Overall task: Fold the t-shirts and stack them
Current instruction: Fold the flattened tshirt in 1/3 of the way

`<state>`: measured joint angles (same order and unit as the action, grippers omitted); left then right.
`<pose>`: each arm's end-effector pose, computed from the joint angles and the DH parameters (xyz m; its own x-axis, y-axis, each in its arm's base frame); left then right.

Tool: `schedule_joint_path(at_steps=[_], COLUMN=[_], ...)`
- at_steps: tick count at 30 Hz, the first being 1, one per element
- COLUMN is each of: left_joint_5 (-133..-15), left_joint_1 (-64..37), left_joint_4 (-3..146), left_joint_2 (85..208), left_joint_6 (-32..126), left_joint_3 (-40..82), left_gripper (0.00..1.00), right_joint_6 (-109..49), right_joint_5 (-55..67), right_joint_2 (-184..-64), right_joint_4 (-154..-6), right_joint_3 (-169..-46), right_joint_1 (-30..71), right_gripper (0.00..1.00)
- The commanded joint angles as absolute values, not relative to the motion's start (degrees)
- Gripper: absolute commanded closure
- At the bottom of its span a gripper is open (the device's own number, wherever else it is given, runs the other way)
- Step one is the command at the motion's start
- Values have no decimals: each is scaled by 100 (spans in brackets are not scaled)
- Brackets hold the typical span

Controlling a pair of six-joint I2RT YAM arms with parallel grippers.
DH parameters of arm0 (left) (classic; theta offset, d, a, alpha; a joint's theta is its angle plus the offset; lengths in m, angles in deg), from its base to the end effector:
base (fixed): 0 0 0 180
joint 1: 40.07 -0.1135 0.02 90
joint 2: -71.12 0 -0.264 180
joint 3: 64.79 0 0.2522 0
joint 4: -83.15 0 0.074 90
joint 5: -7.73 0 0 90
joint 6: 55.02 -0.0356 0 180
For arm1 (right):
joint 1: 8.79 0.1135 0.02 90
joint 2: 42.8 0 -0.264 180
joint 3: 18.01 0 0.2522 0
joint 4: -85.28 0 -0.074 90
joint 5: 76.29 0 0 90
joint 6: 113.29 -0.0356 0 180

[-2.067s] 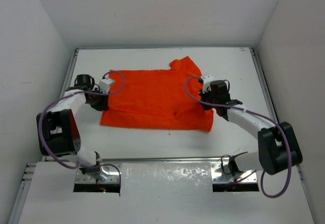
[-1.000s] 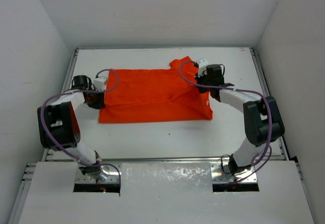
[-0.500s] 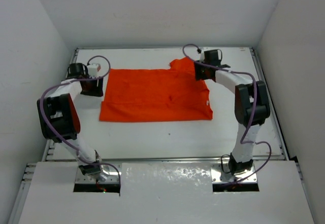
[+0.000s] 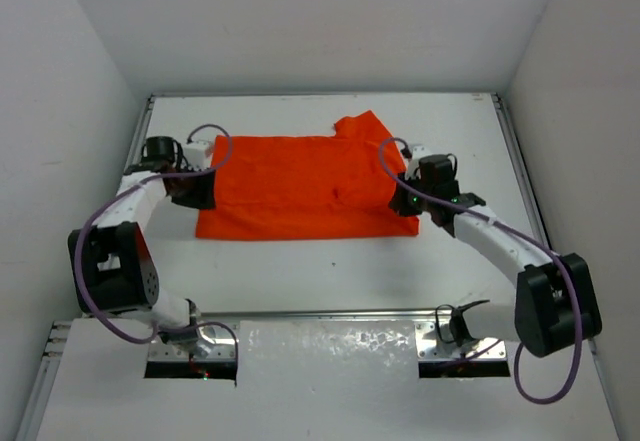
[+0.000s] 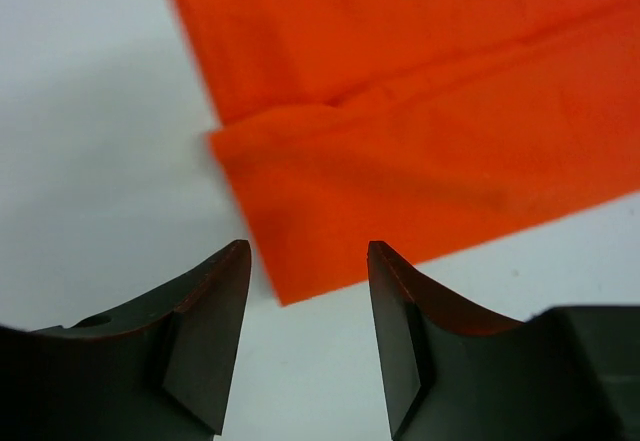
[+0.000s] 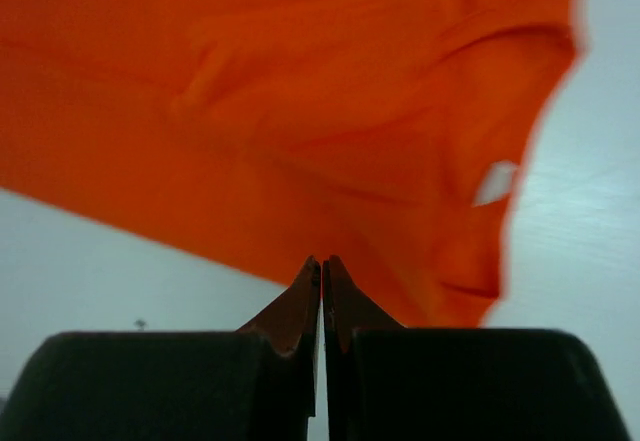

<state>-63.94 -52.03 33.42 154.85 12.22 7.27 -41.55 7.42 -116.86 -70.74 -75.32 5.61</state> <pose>0.2858 0.0491 0.2303 -0.8112 0.2036 -0.5482 0.2867 0.9555 -0.0694 0.2624 0.0714 0.2233 -0.7028 0.1411 -0.6972 -0.1131 0.9455 0.3053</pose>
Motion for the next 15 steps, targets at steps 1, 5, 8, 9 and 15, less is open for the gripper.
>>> schedule_joint_path(at_steps=[1, 5, 8, 9, 15], left_joint_5=[-6415, -6829, -6978, -7005, -7181], left_joint_1=[-5035, -5035, -5018, -5018, -4973], left_joint_4=[3316, 3713, 3958, 4107, 4266], left_joint_2=[15707, 16305, 16577, 16639, 17184], left_joint_6=[993, 1020, 1072, 1072, 1108], left_joint_3=[373, 372, 425, 417, 338], left_gripper=[52, 53, 53, 53, 52], right_joint_6=[-4884, -4940, -4975, -4975, -4782], right_joint_5=[71, 342, 351, 368, 632], right_joint_2=[-11777, -12330, -12831, -12910, -13271], right_joint_4=[-8057, -8245, -8183, -8175, -7956], right_joint_3=[-6888, -6956, -7167, -7202, -7229], right_joint_1=[791, 695, 459, 405, 62], right_gripper=[100, 100, 100, 100, 100])
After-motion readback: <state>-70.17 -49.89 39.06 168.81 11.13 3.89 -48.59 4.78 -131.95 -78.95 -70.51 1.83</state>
